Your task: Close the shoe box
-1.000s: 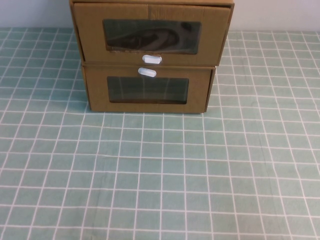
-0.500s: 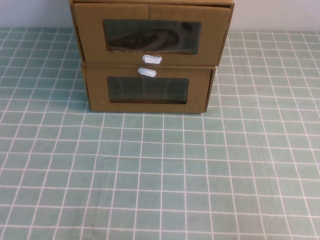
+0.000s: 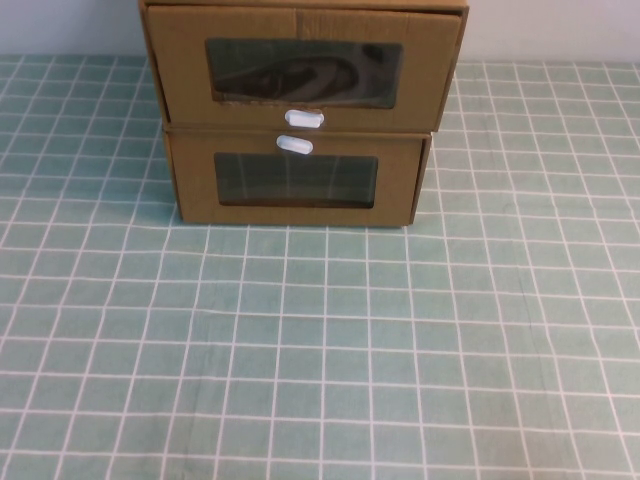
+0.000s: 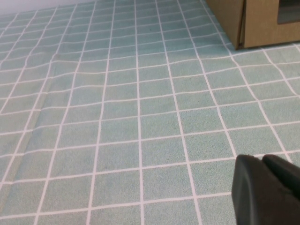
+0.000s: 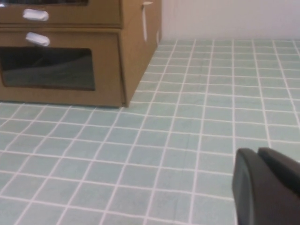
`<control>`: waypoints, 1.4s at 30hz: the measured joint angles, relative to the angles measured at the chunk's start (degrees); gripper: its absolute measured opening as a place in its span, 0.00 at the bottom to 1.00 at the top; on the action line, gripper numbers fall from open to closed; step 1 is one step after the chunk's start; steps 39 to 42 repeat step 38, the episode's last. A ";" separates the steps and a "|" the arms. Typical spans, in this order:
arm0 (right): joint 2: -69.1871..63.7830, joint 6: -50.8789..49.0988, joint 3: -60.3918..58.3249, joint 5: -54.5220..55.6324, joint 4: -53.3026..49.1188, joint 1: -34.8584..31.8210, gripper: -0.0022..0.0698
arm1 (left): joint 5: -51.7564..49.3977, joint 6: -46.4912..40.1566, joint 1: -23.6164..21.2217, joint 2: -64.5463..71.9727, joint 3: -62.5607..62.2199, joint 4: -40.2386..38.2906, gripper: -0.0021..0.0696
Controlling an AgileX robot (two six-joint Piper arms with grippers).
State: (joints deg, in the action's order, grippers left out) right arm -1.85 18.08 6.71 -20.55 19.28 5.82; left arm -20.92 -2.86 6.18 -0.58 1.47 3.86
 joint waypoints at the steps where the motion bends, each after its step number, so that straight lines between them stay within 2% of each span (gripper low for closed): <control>1: 0.65 -0.70 -1.64 1.25 -0.49 -0.47 0.01 | 0.00 0.00 0.00 0.00 0.00 0.00 0.02; 6: 2.29 -7.41 -7.74 4.53 -5.91 -2.86 0.01 | 0.00 0.10 0.00 -0.04 0.00 0.00 0.02; 13: 2.29 -11.78 -8.28 0.66 -12.84 -4.23 0.01 | -0.10 0.13 0.00 -0.04 0.00 0.00 0.02; 42: 2.29 -12.13 -8.28 0.40 -13.18 -4.25 0.01 | -0.10 0.13 0.00 -0.04 0.00 0.02 0.02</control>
